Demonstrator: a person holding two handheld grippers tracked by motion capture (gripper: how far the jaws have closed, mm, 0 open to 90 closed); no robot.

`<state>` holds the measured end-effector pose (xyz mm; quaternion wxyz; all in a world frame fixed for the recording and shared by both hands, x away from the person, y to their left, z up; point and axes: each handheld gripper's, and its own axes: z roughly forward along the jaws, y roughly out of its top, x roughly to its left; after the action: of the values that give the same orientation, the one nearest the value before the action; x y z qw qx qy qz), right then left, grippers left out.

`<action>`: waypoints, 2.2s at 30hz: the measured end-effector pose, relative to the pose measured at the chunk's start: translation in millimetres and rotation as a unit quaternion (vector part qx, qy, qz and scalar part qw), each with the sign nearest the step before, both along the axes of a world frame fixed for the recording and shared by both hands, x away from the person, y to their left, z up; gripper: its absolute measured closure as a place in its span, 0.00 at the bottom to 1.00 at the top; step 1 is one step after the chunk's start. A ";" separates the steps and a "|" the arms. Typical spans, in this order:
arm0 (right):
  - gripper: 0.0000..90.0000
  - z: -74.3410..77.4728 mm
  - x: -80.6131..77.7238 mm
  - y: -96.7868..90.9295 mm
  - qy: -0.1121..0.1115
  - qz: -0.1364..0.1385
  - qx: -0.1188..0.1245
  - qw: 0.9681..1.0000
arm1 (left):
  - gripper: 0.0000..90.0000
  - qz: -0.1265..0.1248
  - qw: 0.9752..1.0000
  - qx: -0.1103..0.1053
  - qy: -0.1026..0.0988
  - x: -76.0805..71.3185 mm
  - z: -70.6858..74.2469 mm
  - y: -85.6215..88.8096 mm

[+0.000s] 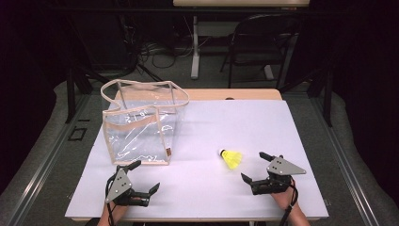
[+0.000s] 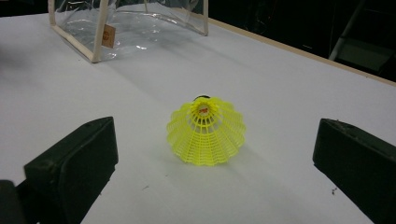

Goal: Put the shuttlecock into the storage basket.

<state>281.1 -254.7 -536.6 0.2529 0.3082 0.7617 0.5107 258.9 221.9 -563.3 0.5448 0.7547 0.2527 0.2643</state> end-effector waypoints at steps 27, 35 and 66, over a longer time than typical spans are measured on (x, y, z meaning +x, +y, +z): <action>0.00 2.9 43.7 9.4 0.050 -0.006 -0.016 0.999 | 0.00 -0.001 1.000 0.000 -0.002 0.2 0.7 0.6; 0.00 0.6 53.9 15.0 0.071 -0.001 -0.031 0.997 | 0.00 -0.001 1.000 -0.001 -0.003 -0.1 0.8 0.6; 0.43 -5.7 67.4 17.7 0.102 0.032 -0.072 0.992 | 0.00 -0.006 1.000 -0.003 -0.002 -0.2 0.6 -0.4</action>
<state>348.5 -237.0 -542.3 0.1786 0.3154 0.8276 0.4286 258.7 221.5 -562.6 0.5490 0.7543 0.2472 0.2619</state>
